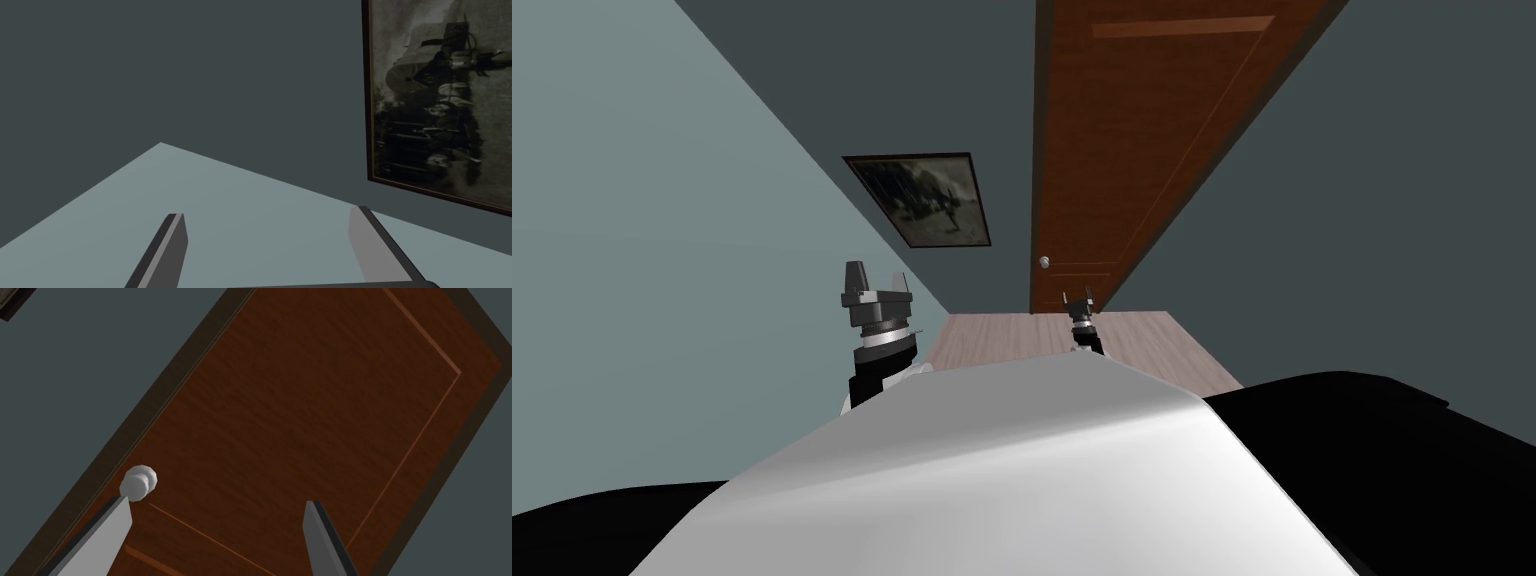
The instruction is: Pull the door open
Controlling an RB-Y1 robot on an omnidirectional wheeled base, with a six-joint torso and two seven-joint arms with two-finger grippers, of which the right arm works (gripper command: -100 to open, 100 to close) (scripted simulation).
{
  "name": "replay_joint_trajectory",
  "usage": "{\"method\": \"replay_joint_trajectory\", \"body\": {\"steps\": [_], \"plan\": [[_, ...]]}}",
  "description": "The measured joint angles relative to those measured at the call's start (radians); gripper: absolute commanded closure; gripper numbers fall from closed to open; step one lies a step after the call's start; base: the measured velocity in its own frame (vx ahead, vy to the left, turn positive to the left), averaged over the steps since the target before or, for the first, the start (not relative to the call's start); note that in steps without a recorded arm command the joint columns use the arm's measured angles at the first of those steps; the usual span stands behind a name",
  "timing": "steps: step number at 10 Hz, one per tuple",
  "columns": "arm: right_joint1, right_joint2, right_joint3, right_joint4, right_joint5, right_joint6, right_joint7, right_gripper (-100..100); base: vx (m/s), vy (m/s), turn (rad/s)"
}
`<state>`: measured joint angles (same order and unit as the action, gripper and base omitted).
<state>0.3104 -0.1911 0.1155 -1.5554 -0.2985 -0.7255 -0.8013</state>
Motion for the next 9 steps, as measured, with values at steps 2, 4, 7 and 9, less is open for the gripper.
{"method": "replay_joint_trajectory", "body": {"steps": [2,4,7,9], "plan": [[-0.006,-0.009,0.007,0.034,-0.015,-0.005,-0.042,-100,0.105,0.028,0.019],[-0.015,-0.019,0.012,0.071,-0.031,-0.009,-0.085,-100,0.104,0.025,0.017],[-0.024,-0.031,0.021,0.119,-0.053,-0.016,-0.146,-100,0.096,0.018,0.017],[-0.032,-0.035,0.029,0.156,-0.066,-0.021,-0.184,-100,0.106,0.015,0.017]]}}
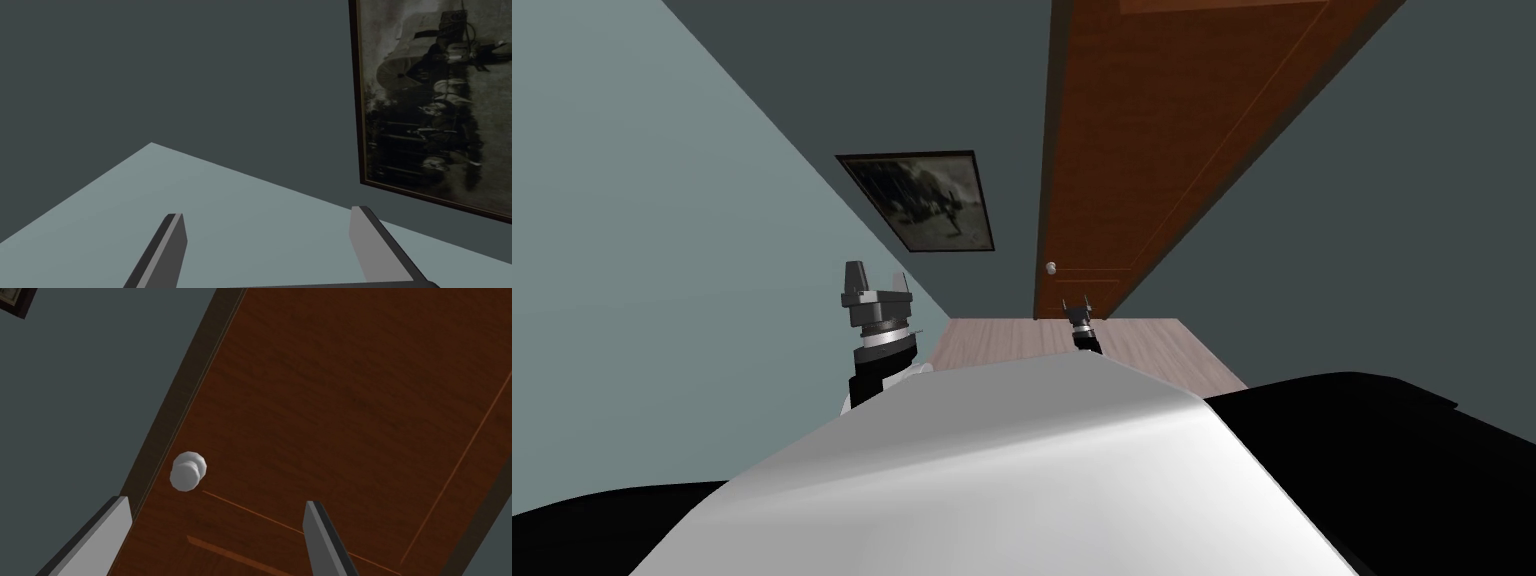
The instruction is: Pull the door open
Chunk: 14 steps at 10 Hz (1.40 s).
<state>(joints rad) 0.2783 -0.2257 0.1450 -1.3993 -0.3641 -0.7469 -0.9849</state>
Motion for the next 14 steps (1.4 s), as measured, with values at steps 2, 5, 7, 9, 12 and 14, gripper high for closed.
{"method": "replay_joint_trajectory", "body": {"steps": [2,5,7,9,12,14], "plan": [[-0.011,-0.009,0.005,0.039,-0.015,-0.006,-0.041,-100,0.102,0.013,0.019],[-0.023,-0.019,0.014,0.087,-0.035,-0.011,-0.097,-100,0.099,0.017,0.017],[-0.027,-0.025,0.021,0.123,-0.047,-0.022,-0.135,-100,0.096,0.014,0.017],[-0.036,-0.031,0.027,0.154,-0.060,-0.024,-0.170,-100,0.093,0.011,0.015],[-0.048,-0.039,0.035,0.201,-0.079,-0.031,-0.221,-100,0.098,0.015,0.014],[-0.051,-0.045,0.040,0.227,-0.090,-0.036,-0.253,-100,0.090,0.006,0.014]]}}
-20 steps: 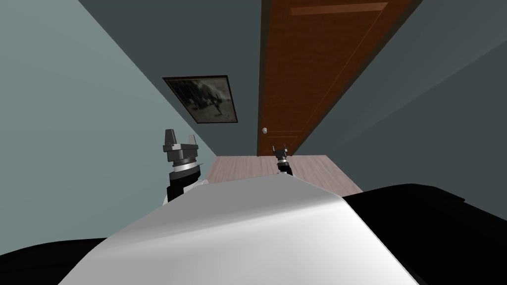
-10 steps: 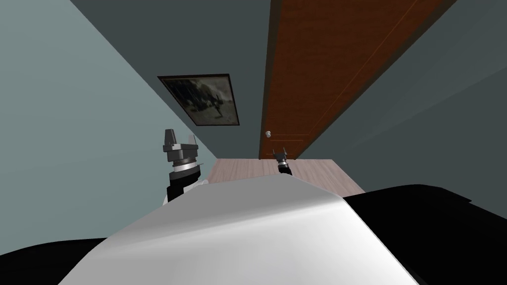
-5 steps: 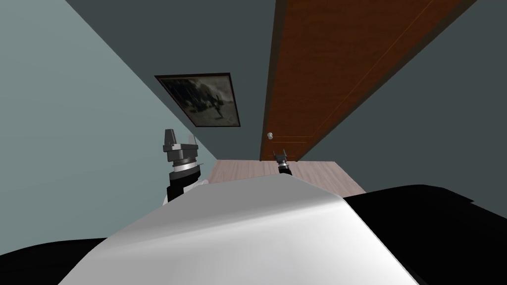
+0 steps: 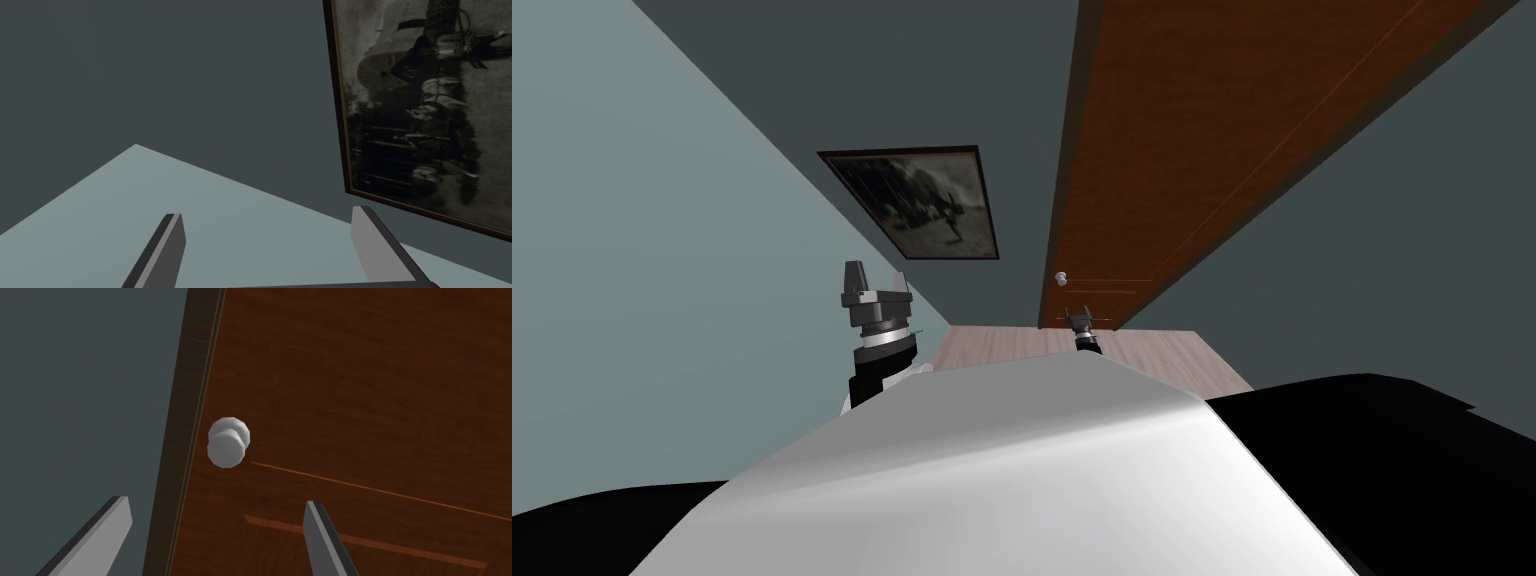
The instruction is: Pull the door open
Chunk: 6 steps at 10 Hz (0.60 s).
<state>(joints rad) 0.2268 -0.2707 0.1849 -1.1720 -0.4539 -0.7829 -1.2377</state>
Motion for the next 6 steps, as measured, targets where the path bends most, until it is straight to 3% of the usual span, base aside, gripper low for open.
{"method": "replay_joint_trajectory", "body": {"steps": [6], "plan": [[-0.025,-0.017,0.017,0.101,-0.039,-0.014,-0.107,-100,0.111,0.007,0.017]]}}
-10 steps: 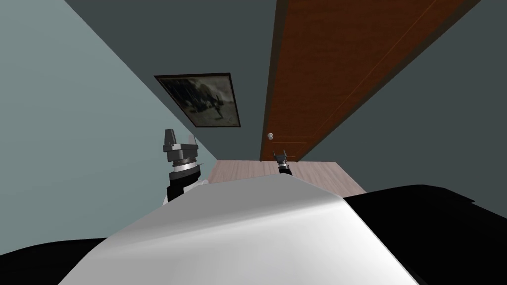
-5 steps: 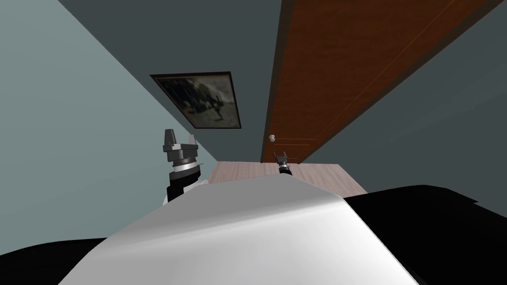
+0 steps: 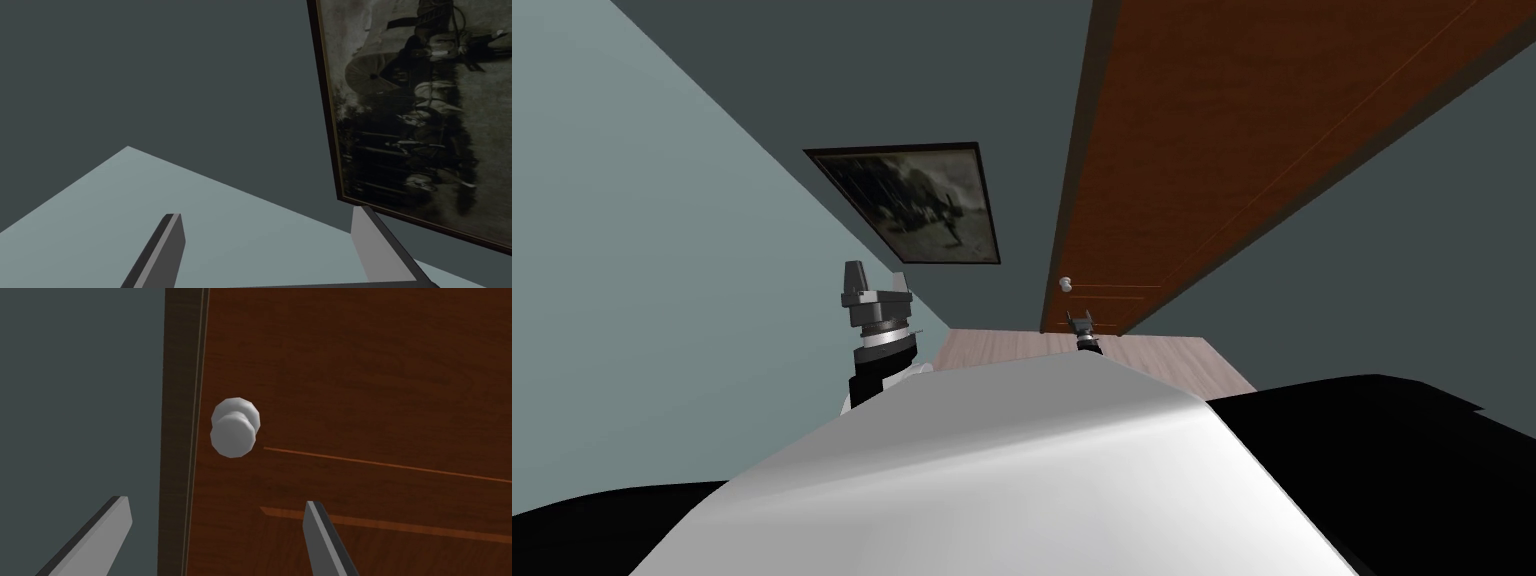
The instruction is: Pull the door open
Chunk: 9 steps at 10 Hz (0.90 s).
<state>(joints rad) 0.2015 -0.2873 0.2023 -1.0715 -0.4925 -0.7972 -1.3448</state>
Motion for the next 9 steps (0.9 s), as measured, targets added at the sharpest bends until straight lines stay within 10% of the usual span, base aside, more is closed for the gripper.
{"method": "replay_joint_trajectory", "body": {"steps": [9], "plan": [[-0.027,-0.031,0.003,0.122,-0.044,-0.030,-0.120,-100,0.115,0.004,0.055]]}}
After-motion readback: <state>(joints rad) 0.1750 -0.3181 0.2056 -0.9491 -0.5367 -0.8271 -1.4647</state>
